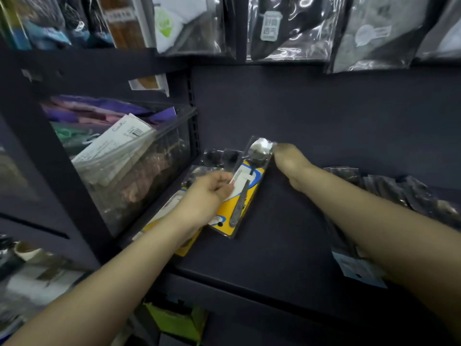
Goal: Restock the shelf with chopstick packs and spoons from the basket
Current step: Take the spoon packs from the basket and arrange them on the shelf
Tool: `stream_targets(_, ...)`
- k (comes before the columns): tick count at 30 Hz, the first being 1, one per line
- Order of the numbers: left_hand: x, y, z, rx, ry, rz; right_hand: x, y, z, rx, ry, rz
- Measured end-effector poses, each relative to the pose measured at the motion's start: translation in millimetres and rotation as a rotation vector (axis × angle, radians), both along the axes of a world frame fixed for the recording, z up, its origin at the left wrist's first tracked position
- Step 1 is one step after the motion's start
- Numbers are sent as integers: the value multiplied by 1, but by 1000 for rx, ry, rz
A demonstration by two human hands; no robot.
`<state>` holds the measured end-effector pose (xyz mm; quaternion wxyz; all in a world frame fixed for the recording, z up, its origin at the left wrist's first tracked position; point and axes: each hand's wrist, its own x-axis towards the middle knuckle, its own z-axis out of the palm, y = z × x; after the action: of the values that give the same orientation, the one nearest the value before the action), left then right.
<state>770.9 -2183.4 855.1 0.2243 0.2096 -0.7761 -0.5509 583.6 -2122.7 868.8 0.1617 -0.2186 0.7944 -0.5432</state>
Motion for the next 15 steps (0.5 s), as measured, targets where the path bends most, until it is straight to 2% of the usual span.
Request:
stream_targets(3, -14, 3, -1, -2, 13, -23, 13, 25, 10, -262, -438, 179)
stream_targets(5, -21, 6, -2, -62, -10, -52, 15, 36, 9, -250, -459, 213)
stream_targets(7, -23, 8, -1, -175, -1, -140, 16, 44, 9, -234, -348, 181)
stream_targets(9, -20, 2, -1, -493, -56, -267, 13, 47, 11, -200, -253, 115)
stream_targets(11, -16, -10, -2, -949, -275, -357, 4, 48, 11, -185, -238, 35)
stream_targets(12, -15, -17, -4, -1110, -394, -389, 2, 48, 12, -186, -249, 0)
stream_targets(13, -15, -22, -5, -1217, -507, -411, -1, 48, 11, -182, -258, -25)
stream_targets(15, -17, -26, -7, -1287, -642, -411, -3, 46, 9, -162, -264, -45)
